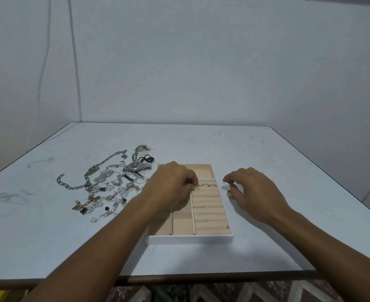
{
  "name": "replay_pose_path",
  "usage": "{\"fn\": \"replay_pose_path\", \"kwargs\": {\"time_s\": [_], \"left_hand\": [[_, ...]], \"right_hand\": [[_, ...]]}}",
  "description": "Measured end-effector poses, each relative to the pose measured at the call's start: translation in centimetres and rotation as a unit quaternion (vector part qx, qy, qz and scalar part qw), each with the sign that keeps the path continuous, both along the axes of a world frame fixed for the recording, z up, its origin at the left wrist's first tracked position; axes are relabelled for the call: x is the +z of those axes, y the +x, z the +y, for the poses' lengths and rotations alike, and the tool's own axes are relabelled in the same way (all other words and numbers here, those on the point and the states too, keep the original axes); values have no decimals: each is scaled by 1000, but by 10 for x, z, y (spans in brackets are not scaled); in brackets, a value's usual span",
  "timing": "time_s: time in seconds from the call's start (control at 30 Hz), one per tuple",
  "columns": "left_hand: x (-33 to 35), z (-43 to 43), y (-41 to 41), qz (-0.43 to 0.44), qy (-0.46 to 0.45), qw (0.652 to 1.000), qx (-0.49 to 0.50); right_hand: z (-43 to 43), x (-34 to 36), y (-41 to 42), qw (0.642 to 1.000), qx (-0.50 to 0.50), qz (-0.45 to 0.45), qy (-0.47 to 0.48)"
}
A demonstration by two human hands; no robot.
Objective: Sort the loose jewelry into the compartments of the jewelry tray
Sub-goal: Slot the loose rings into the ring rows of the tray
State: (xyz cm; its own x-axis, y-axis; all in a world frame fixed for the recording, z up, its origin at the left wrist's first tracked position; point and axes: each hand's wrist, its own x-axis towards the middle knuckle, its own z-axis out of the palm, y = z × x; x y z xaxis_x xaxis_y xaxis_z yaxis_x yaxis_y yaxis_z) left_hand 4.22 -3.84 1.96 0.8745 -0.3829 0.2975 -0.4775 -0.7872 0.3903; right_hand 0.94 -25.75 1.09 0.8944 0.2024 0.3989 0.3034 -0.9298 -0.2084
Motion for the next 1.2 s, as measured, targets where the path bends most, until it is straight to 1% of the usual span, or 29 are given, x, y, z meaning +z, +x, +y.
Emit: {"fn": "replay_pose_path", "kwargs": {"time_s": [0.17,0.47,0.53,0.63,0.7,0.83,1.03,1.13,1.2], "left_hand": [[-1,4,-2,-10,31,999,-23],[-5,2,1,-6,45,999,-25],[-4,0,4,-8,47,999,-24],[2,-8,8,-20,36,999,-33],[10,-21,13,-15,42,998,-39],[15,-54,25,-8,77,996,-45],[9,-92,45,-7,178,983,-41],[6,-101,53,-7,215,976,-27],[4,-103,57,-5,217,976,-25]], "right_hand": [[-2,2,-1,1000,-12,8,13],[-22,4,6,998,-45,17,44],[-28,4,10,995,-52,27,80],[-38,7,16,981,-73,65,166],[-45,8,20,975,-86,82,188],[-56,11,27,968,-104,132,188],[-71,10,40,963,-124,185,149],[-75,9,45,963,-108,208,137],[-75,7,47,964,-87,218,128]]}}
